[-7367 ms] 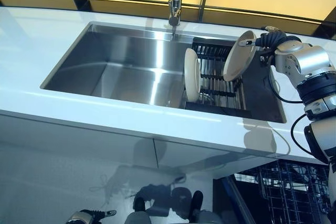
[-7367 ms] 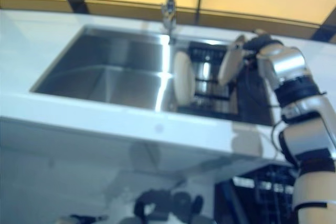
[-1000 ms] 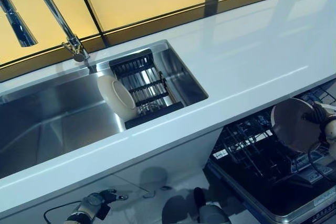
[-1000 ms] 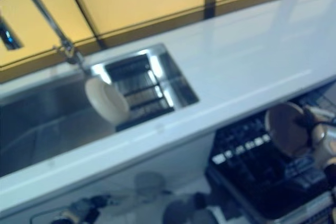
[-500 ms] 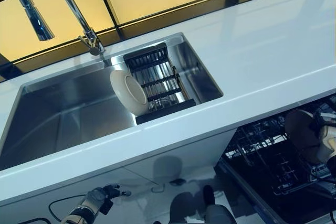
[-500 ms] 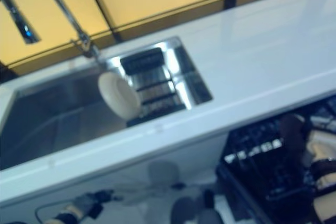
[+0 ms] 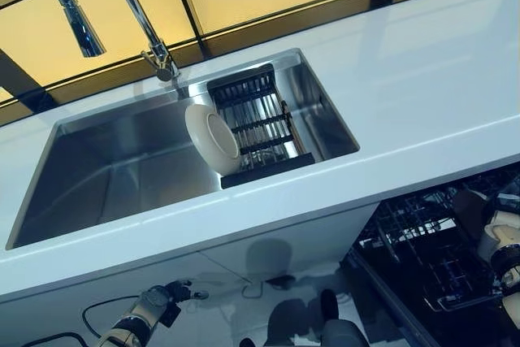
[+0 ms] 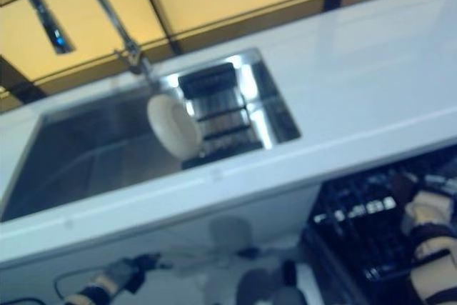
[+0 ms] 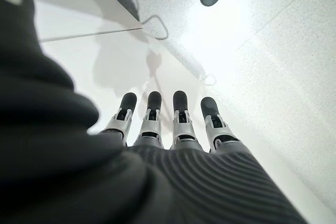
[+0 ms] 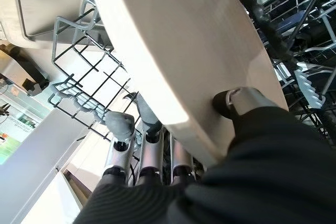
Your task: Take plates into dishwasher
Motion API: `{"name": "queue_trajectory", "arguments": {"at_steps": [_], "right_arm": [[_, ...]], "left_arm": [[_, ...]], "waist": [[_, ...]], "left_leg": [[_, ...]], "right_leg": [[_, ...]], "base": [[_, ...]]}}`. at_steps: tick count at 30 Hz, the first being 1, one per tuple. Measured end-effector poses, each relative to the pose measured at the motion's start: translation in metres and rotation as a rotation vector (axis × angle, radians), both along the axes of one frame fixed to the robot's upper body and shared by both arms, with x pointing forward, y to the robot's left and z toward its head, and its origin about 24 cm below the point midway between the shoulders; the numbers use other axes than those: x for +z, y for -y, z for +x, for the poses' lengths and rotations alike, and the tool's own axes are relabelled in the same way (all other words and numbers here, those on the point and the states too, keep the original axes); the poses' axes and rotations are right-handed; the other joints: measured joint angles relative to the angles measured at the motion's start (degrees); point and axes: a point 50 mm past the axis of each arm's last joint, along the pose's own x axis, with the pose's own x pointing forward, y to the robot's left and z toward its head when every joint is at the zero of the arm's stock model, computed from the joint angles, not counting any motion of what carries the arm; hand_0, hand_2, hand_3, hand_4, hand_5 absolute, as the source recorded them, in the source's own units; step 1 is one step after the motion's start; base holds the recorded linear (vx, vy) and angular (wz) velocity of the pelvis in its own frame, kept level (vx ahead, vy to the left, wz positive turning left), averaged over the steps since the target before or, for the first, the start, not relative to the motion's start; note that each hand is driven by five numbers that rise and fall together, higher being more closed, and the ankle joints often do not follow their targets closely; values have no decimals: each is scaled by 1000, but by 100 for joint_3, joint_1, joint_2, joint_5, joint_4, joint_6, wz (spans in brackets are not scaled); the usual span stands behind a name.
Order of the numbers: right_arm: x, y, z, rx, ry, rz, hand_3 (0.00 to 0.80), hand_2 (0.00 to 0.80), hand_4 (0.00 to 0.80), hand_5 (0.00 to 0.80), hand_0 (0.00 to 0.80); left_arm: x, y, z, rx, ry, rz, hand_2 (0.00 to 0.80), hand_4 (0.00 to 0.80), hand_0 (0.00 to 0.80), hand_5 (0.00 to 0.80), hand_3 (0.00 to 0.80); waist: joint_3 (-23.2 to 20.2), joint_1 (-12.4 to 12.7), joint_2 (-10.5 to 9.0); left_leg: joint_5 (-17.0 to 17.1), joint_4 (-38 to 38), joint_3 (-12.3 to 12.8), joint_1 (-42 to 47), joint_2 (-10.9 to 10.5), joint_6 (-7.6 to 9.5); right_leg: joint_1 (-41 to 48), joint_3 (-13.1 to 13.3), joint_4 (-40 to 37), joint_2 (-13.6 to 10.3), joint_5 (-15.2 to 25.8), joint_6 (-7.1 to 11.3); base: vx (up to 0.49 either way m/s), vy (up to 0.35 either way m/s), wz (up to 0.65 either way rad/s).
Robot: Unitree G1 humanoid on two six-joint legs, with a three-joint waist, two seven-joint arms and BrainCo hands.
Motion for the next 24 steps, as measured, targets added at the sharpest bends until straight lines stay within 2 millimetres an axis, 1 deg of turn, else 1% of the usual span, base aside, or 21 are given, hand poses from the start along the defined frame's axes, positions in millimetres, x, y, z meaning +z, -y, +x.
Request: {"name": "queue_trajectory", "arguments": {"at_steps": [5,9,10,11,12,15,19,24], "right_arm": [[-1,0,-1,-22,2,-8,800,800,800,800,800],[-1,0,-1,-23,2,-5,800,800,800,800,800],[-2,0,-2,-24,2,-4,712,712,712,712,712],[-2,0,-2,-27,4,4,420,420,420,420,420],[-3,1,-3,-34,10,17,0,0,0,0,0],[-7,1,-5,-57,24,64,0,0,0,0,0],[-15,5,-14,-107,54,138,0,0,0,0,0],[-18,21,-33,-229,113,203,0,0,0,0,0]], "left_arm": [[-2,8,0,-1,-7,-17,0,0,0,0,0],[-3,9,0,-15,-14,-5,0,0,0,0,0],[-3,8,0,-19,-17,2,0,0,0,0,0],[-3,8,0,-20,-19,4,0,0,0,0,0],[-3,8,0,-19,-20,5,0,0,0,0,0],[-3,8,0,-23,-24,11,0,0,0,0,0],[-2,7,0,-23,-23,12,0,0,0,0,0],[-1,-1,-1,-16,-27,30,0,0,0,0,0]], "waist": [[1,0,-2],[5,0,-13],[6,-1,-24],[5,-1,-35],[4,-1,-50],[2,-6,-128],[-18,-12,-274],[-40,-24,-462]], "left_leg": [[2,0,-6,-5,12,-3],[15,0,-6,-4,14,-25],[17,-1,-6,-3,15,-29],[17,-1,-7,1,18,-29],[17,-1,-8,3,20,-29],[21,0,-9,6,23,-36],[22,-1,-12,11,22,-38],[22,-2,-8,16,24,-38]], "right_leg": [[-1,0,2,13,-2,-3],[1,0,3,17,-2,-3],[3,1,4,19,-2,-3],[8,1,4,23,-2,-3],[12,1,4,25,-2,-3],[16,2,6,28,-1,-3],[25,4,17,31,0,-3],[27,11,27,38,1,-3]], "base": [[0,0,0],[0,0,0],[0,0,0],[0,0,0],[0,0,0],[11,-6,0],[8,-4,0],[0,0,0]]}}
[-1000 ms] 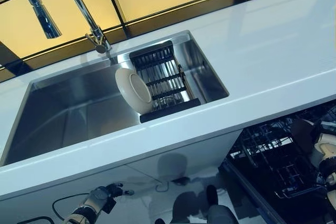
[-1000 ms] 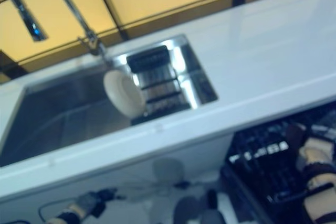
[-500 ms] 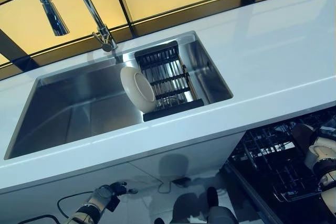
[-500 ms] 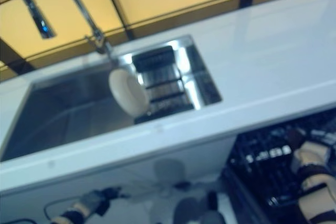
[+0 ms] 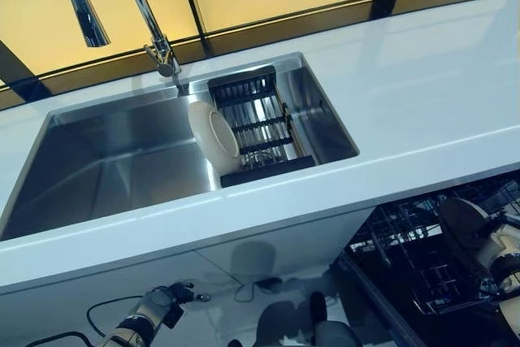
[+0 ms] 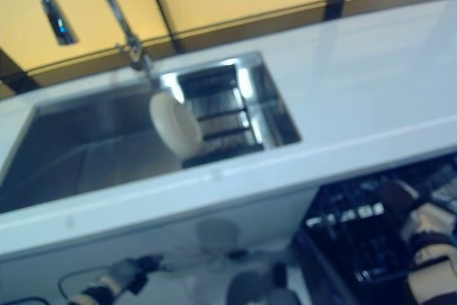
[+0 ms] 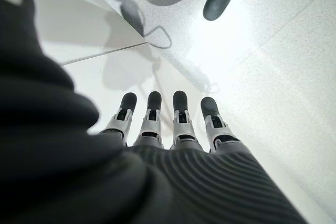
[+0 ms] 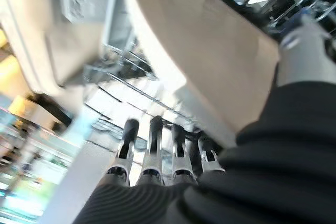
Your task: Take plates into dishwasher
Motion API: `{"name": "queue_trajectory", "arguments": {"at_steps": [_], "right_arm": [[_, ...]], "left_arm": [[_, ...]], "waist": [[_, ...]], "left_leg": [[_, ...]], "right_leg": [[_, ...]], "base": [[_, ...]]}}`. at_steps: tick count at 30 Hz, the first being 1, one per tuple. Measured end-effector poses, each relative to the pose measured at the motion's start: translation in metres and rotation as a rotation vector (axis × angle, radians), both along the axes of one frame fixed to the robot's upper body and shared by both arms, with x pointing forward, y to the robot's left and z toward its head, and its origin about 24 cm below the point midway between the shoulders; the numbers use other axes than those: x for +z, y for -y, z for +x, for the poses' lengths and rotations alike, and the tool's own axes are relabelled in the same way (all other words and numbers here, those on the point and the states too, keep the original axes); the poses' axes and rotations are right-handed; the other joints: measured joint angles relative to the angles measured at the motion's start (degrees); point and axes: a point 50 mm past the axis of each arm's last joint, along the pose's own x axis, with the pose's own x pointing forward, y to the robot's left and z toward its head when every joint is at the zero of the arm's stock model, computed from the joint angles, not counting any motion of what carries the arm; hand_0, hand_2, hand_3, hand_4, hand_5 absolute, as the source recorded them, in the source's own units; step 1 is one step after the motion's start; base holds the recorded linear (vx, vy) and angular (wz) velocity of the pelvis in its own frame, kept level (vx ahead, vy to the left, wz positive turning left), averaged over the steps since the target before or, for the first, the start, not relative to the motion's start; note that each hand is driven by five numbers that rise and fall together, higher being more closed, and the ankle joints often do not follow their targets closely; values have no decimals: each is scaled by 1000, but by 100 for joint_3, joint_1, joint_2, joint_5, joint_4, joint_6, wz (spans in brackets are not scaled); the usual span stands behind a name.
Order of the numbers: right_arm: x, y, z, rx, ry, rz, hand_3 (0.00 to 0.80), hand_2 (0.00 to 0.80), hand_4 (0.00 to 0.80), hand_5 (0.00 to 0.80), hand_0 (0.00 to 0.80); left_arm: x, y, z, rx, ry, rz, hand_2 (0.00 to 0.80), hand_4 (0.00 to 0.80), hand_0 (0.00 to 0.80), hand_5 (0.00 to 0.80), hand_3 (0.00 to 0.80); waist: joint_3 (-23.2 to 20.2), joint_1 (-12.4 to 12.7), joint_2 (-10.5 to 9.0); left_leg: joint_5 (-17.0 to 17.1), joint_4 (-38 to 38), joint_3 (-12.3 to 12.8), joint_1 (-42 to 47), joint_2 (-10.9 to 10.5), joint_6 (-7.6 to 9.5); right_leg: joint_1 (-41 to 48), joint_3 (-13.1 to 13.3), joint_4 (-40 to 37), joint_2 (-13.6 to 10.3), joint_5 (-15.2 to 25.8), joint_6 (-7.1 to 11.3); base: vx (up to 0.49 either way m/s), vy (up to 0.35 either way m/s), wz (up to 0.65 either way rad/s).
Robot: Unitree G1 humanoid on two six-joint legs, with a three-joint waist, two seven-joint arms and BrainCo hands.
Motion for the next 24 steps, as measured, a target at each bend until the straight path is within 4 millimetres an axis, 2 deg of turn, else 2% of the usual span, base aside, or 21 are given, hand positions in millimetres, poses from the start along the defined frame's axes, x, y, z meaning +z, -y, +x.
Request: {"name": "queue_trajectory", "arguments": {"at_steps": [3,7,11,16,20,24], "right_arm": [[6,12,-11,-63,57,7,0,0,0,0,0],[24,29,-21,-138,162,5,0,0,0,0,0],[62,62,-49,-261,255,-62,0,0,0,0,0],[116,88,-73,-325,354,-165,0,0,0,0,0],[155,101,-94,-368,414,-241,0,0,0,0,0],[181,105,-105,-386,448,-295,0,0,0,0,0]], "left_arm": [[3,-8,0,1,-2,15,0,0,0,0,0],[4,-17,-2,2,-5,30,0,0,0,0,0],[5,-24,-6,4,-14,40,0,0,0,0,0],[0,-25,-18,5,-34,34,0,0,0,0,0],[-4,-26,-29,15,-48,42,0,0,0,0,0],[-9,-29,-43,36,-76,64,0,0,0,0,0]], "waist": [[-35,-11,-114],[-84,-32,-225],[-158,-56,-321],[-265,-183,-430],[-408,-325,-554],[-569,-351,-638]], "left_leg": [[-1,-2,9,17,3,0],[-18,-5,36,99,5,-21],[-68,-24,66,113,4,-36],[-93,-22,192,186,25,-69],[-99,-24,223,184,34,-77],[-111,-25,253,182,31,-94]], "right_leg": [[11,13,1,10,1,0],[63,63,1,27,2,1],[91,94,-2,29,0,2],[89,213,-1,77,0,1],[60,260,-8,99,0,1],[18,321,-12,109,7,9]], "base": [[39,11,-3],[38,33,-6],[38,44,-4],[36,37,-12],[26,27,-8],[7,9,-9]]}}
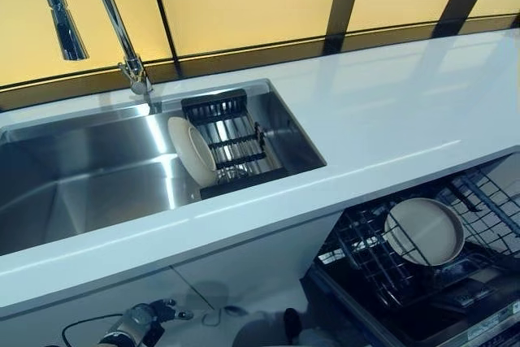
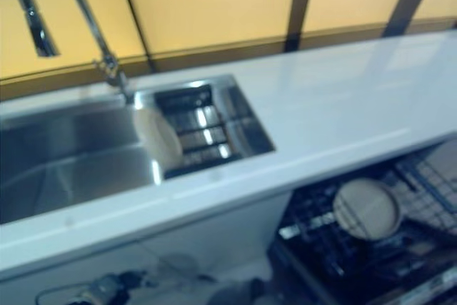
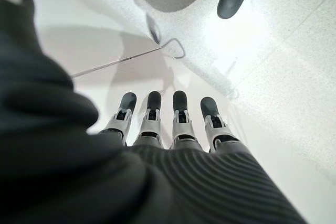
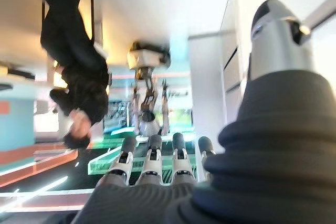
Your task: Take plates into dishwasher
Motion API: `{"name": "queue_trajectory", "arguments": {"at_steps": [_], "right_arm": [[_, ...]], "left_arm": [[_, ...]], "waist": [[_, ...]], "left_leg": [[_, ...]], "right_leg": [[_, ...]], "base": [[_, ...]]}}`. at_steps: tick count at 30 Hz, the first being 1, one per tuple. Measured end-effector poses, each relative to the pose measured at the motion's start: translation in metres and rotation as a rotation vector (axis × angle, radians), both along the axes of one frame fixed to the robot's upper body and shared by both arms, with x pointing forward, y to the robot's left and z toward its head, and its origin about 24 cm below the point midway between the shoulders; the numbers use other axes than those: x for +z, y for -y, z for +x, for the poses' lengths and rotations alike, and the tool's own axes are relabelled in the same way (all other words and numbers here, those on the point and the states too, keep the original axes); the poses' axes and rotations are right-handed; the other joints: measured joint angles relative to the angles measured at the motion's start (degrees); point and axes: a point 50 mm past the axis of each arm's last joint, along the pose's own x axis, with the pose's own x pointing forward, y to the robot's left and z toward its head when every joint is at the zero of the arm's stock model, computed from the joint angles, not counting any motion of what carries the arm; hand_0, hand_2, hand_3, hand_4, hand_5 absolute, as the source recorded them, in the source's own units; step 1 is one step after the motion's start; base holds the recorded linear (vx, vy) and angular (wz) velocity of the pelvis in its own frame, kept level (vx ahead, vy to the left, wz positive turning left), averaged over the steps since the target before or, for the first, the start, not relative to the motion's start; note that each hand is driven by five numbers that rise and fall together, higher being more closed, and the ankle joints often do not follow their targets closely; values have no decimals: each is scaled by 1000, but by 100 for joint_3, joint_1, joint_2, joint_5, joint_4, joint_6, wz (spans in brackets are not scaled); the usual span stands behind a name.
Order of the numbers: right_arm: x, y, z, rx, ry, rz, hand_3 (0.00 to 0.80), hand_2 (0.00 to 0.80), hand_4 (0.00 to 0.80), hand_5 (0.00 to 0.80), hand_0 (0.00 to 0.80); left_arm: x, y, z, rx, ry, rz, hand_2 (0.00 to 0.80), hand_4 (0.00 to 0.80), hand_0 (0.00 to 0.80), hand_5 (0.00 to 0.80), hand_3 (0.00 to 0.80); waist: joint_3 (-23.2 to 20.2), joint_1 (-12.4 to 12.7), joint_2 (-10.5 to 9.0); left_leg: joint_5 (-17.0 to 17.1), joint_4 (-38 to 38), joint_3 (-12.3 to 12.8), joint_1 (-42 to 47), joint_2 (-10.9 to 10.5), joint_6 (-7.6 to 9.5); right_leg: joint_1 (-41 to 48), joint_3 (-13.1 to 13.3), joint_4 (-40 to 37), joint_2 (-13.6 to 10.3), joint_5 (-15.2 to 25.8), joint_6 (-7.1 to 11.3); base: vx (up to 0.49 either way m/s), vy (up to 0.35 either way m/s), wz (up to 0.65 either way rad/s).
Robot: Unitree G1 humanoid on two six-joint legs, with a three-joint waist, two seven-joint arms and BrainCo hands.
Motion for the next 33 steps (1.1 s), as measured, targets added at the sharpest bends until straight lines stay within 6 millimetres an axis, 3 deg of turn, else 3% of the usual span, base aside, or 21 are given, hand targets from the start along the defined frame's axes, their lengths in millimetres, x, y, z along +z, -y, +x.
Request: {"name": "queue_trajectory", "arguments": {"at_steps": [5,8,11,15,18,22,26,33], "right_arm": [[40,-3,7,44,162,-83,0,0,0,0,0],[77,-16,26,143,250,-192,0,0,0,0,0],[113,-39,54,300,307,-321,0,0,0,0,0],[165,-92,93,551,321,-552,0,0,0,0,0],[187,-130,114,711,262,-693,0,0,0,0,0],[198,-175,138,910,160,-833,0,0,0,0,0],[190,-225,167,1147,96,-922,0,0,0,0,0],[174,-279,189,1372,17,-1034,0,0,0,0,0]], "left_arm": [[-5,1,-15,13,-10,15,0,0,0,0,0],[-9,8,-20,21,-12,10,0,0,0,0,0],[-11,12,-22,33,-17,6,0,0,0,0,0],[-13,12,-27,46,-38,12,0,0,0,0,0],[-14,12,-31,62,-52,12,0,0,0,0,0],[-15,7,-39,98,-79,24,0,0,0,0,0],[-16,2,-54,133,-123,34,0,0,0,0,0],[-15,-9,-65,188,-160,61,0,0,0,0,0]], "waist": [[-20,14,-10],[-55,50,47],[-60,67,54],[-61,168,44],[-94,315,-12],[-144,515,-94],[-203,825,-188],[-196,1048,-181]], "left_leg": [[-2,-1,40,3,-18,0],[-2,-1,22,-1,-17,0],[7,-1,-64,-11,-11,9],[24,1,-214,-7,-7,28],[42,0,-366,-29,-8,40],[97,5,-581,-132,-24,35],[167,26,-865,-217,-47,35],[204,28,-1175,-374,-121,81]], "right_leg": [[-21,46,-3,-10,16,23],[-13,32,-5,-17,17,24],[25,-42,-6,-28,15,20],[116,-188,-9,-58,1,-1],[183,-330,-10,-92,-21,-26],[210,-540,-11,-149,-46,-12],[295,-815,-9,-221,-102,14],[350,-1120,-9,-337,-145,67]], "base": [[7,1,-4],[2,1,1],[7,14,12],[5,2,18],[8,3,25],[19,8,30],[14,23,33],[8,34,25]]}}
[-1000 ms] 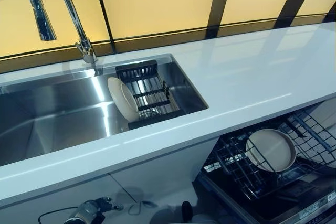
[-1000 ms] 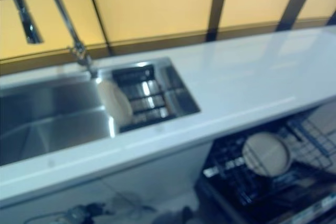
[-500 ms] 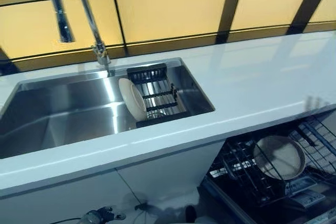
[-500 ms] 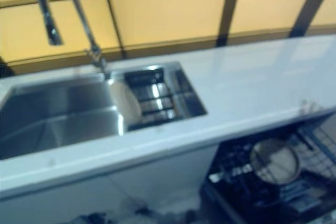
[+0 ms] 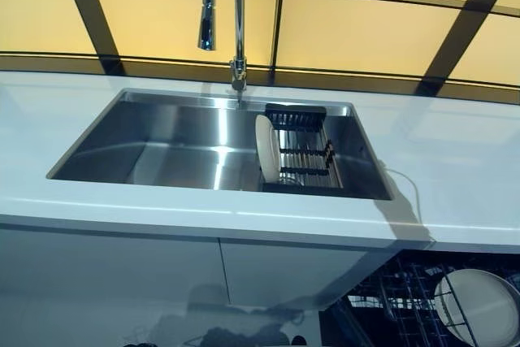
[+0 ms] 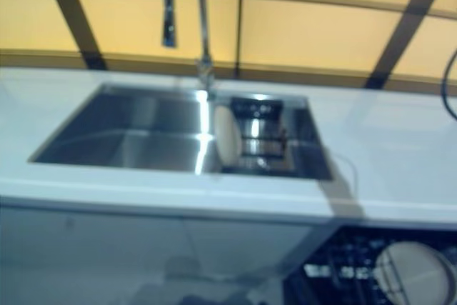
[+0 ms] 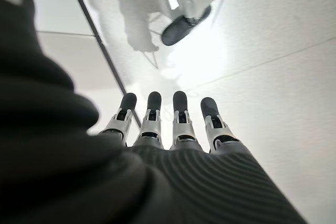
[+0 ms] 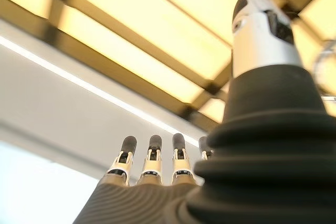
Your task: Take plates into dishwasher
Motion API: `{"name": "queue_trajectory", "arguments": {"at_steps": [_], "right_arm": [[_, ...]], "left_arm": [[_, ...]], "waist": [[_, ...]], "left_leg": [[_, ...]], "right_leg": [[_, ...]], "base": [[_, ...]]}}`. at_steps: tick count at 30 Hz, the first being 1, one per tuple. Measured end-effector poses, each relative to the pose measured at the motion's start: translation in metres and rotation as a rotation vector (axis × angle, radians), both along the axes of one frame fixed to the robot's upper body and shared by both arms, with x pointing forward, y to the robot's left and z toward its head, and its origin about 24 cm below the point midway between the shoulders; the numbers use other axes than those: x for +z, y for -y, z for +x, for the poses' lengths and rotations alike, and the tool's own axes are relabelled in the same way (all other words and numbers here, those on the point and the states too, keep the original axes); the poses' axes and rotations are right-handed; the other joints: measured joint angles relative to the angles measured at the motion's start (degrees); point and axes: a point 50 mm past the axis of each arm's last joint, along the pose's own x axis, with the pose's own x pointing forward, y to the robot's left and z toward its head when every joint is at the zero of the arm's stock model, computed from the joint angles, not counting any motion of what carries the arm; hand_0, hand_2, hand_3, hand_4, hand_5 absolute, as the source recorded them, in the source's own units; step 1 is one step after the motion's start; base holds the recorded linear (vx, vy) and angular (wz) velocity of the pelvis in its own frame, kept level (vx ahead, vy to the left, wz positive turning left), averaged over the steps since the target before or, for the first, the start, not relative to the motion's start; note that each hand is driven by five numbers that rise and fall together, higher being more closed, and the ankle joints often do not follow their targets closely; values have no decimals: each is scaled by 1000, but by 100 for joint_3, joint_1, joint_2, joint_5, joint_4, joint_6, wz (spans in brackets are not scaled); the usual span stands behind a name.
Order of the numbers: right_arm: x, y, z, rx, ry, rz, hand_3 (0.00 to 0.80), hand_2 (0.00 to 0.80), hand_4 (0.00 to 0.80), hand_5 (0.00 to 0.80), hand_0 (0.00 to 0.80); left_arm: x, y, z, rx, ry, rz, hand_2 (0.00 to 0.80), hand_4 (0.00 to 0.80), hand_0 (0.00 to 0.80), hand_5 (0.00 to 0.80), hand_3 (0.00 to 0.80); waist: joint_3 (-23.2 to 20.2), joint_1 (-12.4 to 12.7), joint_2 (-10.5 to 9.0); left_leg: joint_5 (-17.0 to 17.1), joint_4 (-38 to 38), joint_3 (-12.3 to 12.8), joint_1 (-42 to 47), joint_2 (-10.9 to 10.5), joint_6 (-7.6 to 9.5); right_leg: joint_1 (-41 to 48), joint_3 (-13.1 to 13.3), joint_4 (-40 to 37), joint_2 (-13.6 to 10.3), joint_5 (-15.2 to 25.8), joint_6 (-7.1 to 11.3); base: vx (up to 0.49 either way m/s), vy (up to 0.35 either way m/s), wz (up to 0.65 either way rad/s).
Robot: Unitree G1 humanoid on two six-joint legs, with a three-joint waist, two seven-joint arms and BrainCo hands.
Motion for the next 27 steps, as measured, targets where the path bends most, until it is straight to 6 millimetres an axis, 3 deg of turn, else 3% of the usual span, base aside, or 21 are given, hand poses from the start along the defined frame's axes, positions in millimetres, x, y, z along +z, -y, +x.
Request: {"name": "queue_trajectory", "arguments": {"at_steps": [12,19,27], "right_arm": [[-38,-87,11,237,-164,-378,0,0,0,0,0],[-53,-97,18,240,-228,-426,0,0,0,0,0],[-59,-100,20,234,-263,-442,0,0,0,0,0]], "left_arm": [[4,-4,10,52,-3,-12,0,0,0,0,0],[14,-9,43,62,86,-12,0,0,0,0,0],[20,-15,53,89,114,-2,0,0,0,0,0]], "waist": [[380,147,-35],[767,440,-44],[1073,545,15]], "left_leg": [[104,10,-326,-248,-22,-8],[242,42,-501,-673,-45,-23],[258,50,-628,-842,-70,-17]], "right_leg": [[-45,-302,-1,-41,-16,16],[-392,-445,24,-33,72,-74],[-469,-576,24,-68,67,-64]], "base": [[-31,53,13],[-121,5,11],[-25,30,8]]}}
